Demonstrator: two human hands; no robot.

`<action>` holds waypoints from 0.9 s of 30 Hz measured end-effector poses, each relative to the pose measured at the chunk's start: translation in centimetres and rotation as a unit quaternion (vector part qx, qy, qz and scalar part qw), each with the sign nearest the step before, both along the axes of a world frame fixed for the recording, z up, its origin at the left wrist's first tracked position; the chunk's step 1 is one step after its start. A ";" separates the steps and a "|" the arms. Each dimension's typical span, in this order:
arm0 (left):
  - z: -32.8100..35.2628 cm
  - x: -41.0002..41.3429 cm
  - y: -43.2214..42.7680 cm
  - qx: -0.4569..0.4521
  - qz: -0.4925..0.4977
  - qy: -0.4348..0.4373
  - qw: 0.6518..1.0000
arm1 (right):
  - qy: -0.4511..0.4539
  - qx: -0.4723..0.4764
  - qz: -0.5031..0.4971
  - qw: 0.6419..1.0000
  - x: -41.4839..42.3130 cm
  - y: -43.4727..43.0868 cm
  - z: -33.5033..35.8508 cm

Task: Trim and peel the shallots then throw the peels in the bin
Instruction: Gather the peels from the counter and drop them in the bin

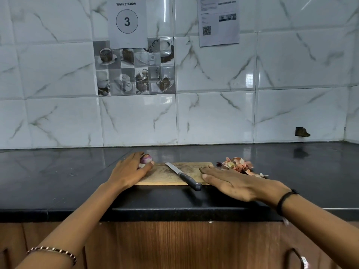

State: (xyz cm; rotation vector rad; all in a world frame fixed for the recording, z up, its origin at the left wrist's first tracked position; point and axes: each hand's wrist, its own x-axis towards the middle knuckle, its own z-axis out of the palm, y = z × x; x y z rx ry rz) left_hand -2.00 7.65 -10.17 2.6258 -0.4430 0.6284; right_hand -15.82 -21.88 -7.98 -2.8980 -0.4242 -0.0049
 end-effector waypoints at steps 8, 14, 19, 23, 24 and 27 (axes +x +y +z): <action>0.4 -1.7 -0.5 0.032 0.011 -0.079 0.996 | -0.063 0.037 -0.047 0.996 0.6 0.7 0.1; 0.7 -2.8 -2.2 0.028 -0.028 -0.106 0.994 | -0.046 0.076 -0.081 0.993 0.6 -1.1 -0.1; 1.2 -3.0 -4.2 0.034 -0.048 -0.093 0.994 | -0.085 0.047 -0.119 0.988 0.6 -3.4 0.1; 1.1 -3.0 -6.1 0.031 -0.079 -0.062 0.994 | -0.053 0.056 -0.054 0.995 0.6 -1.9 0.4; 1.1 -3.0 -6.6 0.035 -0.085 -0.055 0.994 | -0.033 0.056 -0.038 0.997 0.8 -1.2 0.4; 0.7 -2.8 -7.9 0.054 -0.102 -0.028 0.993 | 0.017 0.035 -0.017 0.999 1.7 1.2 0.4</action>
